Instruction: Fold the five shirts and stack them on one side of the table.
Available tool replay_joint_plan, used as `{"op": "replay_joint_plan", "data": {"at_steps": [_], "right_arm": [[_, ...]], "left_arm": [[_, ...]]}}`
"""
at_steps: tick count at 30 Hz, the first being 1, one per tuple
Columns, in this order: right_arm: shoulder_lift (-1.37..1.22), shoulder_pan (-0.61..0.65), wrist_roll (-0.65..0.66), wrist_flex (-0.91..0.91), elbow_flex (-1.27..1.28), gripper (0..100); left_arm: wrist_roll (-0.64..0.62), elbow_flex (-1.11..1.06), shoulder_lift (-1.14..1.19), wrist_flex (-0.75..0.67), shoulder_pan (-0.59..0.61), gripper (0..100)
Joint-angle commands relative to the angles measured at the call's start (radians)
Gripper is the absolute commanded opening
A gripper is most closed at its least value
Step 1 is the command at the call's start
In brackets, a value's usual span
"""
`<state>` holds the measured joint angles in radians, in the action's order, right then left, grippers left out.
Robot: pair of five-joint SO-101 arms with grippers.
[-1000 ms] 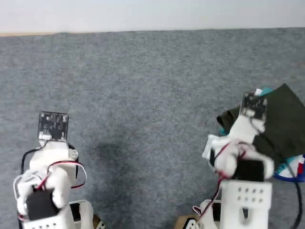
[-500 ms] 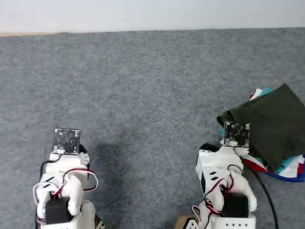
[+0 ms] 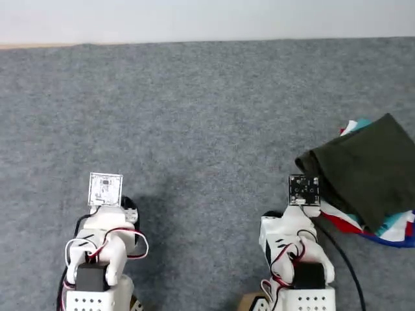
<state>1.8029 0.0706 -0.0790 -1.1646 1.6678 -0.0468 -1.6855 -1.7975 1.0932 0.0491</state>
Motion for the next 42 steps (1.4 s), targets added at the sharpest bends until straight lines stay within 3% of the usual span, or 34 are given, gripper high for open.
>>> {"op": "replay_joint_plan", "data": {"at_steps": [1,6,13,42], "right_arm": [[-0.002,0.002,0.011,-0.054,0.017,1.0],[0.005,-0.065,0.009,-0.139,0.017,1.0],[0.005,-0.177,0.011,-0.139,0.017,1.0],[0.005,-0.177,0.012,-0.139,0.017,1.0]], "left_arm": [[0.015,0.002,-0.003,-0.002,-0.029,1],[0.014,0.002,-0.005,0.152,-0.032,1],[0.014,0.004,-0.005,0.153,-0.035,1],[0.014,0.004,-0.005,0.153,-0.035,1]]}}
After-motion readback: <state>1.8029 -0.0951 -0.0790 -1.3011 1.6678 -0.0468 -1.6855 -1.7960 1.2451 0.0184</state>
